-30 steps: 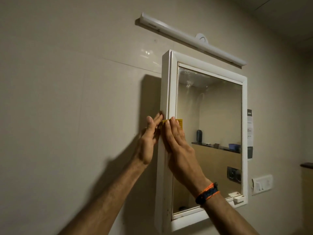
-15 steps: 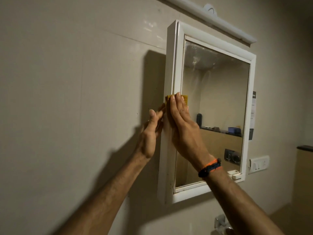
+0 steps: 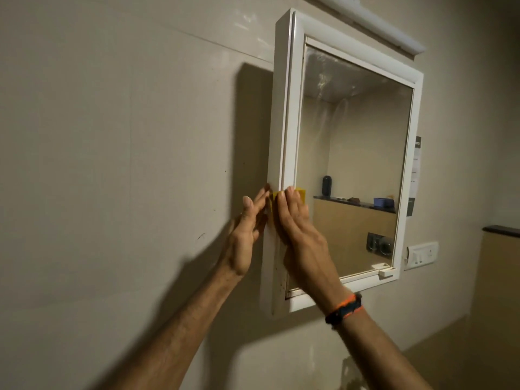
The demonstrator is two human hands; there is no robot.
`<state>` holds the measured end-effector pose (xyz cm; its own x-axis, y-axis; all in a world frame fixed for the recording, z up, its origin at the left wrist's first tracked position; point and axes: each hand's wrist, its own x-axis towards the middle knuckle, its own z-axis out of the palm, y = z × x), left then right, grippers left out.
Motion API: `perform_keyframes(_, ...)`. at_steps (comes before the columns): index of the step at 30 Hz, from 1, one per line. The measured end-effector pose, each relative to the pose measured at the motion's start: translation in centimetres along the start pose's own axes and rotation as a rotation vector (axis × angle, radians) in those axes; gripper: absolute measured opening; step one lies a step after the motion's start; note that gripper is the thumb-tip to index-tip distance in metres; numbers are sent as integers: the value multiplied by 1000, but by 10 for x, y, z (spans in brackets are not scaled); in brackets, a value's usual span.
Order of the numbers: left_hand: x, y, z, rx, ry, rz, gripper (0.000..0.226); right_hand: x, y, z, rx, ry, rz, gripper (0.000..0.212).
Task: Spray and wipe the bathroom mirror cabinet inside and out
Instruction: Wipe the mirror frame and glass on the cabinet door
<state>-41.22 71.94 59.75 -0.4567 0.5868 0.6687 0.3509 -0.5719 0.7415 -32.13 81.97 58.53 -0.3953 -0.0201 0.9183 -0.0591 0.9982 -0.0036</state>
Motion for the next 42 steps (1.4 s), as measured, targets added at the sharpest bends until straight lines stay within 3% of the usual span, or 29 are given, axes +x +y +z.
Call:
perform_keyframes(6,-9,-9,-1,-29,-14,4,66,17,-1,1,-5,33,24,67)
perform_keyframes(9,-17,-18,-4,-9,-10,-29,76,-17,-2,15,9,36,39,80)
perform_keyframes(14,-33,-31,-6,32,24,-102,69,-94,-6,38,29,-37,69,79)
perform_keyframes(19,-48,-39,-3,15,28,-134,69,-125,-13,47,5,-86,136,91)
perform_keyframes(26,-59,-51,-6,-22,2,-184,56,-53,-11,21,13,-41,111,65)
perform_keyframes(29,-61,-53,-8,-19,8,-191,62,-45,-8,17,8,-52,88,62)
perform_keyframes(34,-68,-60,-7,-26,43,-220,64,-89,-10,32,30,-67,101,61)
perform_keyframes(36,-70,-61,-7,-2,44,-215,63,-116,-11,39,19,-92,119,70)
perform_keyframes(38,-70,-63,-6,5,47,-195,56,-142,-13,45,-15,-135,149,80)
perform_keyframes(42,-70,-64,-3,-11,53,-164,56,-176,-18,50,-71,-256,178,77)
